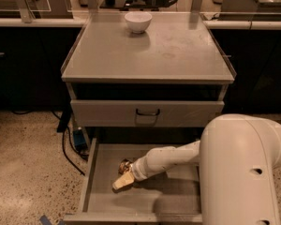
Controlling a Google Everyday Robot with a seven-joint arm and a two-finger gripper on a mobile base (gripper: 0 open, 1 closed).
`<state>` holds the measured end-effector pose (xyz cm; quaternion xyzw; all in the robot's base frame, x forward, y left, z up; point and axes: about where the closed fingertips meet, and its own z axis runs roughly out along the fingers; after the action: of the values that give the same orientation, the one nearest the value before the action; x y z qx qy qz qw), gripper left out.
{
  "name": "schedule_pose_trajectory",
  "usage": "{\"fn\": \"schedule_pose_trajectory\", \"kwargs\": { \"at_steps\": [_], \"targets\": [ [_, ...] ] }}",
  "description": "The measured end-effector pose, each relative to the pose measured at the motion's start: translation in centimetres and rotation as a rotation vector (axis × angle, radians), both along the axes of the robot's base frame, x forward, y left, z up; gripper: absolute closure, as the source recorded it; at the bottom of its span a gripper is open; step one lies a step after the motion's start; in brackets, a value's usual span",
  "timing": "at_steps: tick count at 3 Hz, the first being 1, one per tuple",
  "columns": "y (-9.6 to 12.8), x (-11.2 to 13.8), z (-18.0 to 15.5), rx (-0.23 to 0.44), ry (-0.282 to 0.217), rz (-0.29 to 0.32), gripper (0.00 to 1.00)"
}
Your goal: Pick orange can from middle drawer and place on counter
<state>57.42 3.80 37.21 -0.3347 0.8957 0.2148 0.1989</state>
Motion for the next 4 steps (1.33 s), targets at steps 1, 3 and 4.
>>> {"fn": "schedule_pose_trajectory", "kwargs": {
  "at_steps": [1,3,4],
  "targets": [
    [0.0,0.0,0.0,0.0,0.0,0.0,0.19],
    [0.01,0.0,0.0,0.0,0.0,0.0,0.66],
    [0.01,-0.01,-0.01,0.0,0.0,0.0,0.89]
  ]
}}
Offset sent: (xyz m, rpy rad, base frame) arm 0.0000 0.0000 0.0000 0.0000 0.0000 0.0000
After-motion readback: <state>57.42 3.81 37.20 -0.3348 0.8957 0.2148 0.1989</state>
